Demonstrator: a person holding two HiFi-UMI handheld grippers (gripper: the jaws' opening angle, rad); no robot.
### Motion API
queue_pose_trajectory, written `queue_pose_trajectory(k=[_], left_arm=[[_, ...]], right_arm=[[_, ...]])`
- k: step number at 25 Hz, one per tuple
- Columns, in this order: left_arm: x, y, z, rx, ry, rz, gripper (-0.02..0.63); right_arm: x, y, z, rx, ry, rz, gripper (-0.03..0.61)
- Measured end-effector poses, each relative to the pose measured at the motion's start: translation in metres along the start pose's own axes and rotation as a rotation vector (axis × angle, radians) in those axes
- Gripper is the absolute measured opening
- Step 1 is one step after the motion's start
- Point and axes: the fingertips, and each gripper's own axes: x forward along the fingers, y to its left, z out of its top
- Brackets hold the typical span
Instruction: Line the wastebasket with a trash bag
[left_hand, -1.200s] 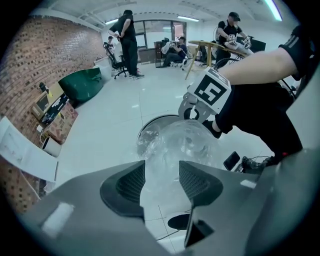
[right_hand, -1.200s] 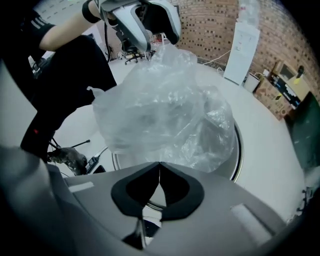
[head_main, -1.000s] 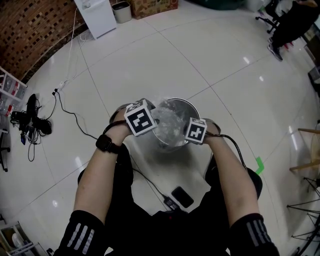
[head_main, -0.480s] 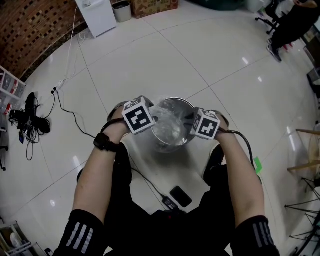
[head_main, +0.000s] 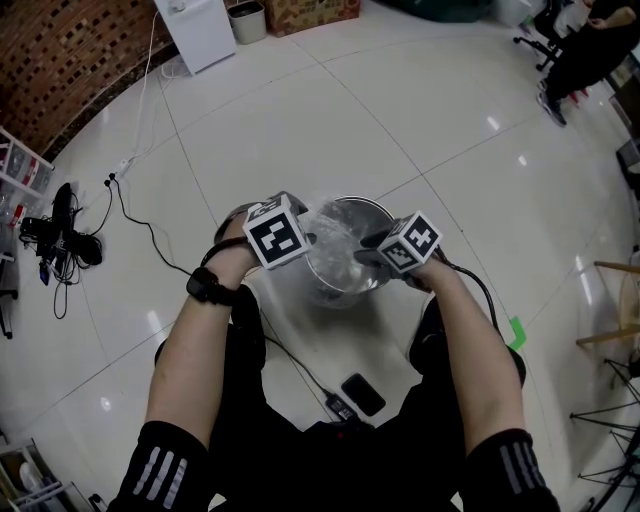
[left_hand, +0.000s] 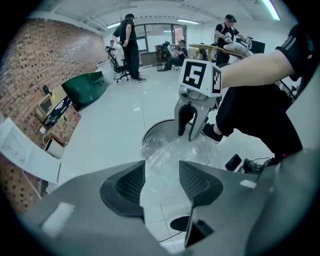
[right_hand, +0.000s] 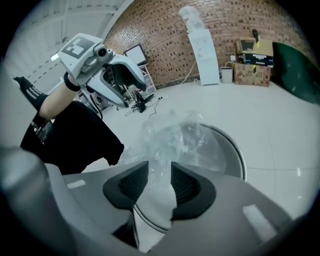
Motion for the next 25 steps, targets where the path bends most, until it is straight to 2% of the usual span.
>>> queue_pose_trajectory(k=[2, 5, 9, 16, 20, 25], left_arm=[[-0.001, 0.001, 0.001, -0.001, -0.004, 0.0, 0.207], [-0.001, -0.001, -0.002, 0.0, -0.002, -0.005, 0.207], [-0.003, 0.001, -0.004, 0.001, -0.009, 0.0, 0.207], [-0.008, -0.003, -0.006, 0.011, 0.004, -0.015, 0.2], [-0.01, -0.008, -0.003, 0.043, -0.005, -0.021, 0.192], [-0.007, -0.003, -0.013, 0.041, 0.027, 0.009, 0.192]], right_arm=[[0.012, 0.006, -0.005, -0.004, 0.023, 0.023, 0.153], [0.022, 0.016, -0.006, -0.076, 0.062, 0.022, 0.137], [0.008, 0.013, 0.008, -0.128, 0.045, -0.055, 0.013], [-0.055, 0.004, 0.027, -0.202, 0.037, -0.216, 0.009], [-0.089, -0.01, 0.03, -0.176, 0.003, -0.313, 0.009], [-0.115, -0.022, 0.014, -0.173, 0.045, -0.401, 0.009]])
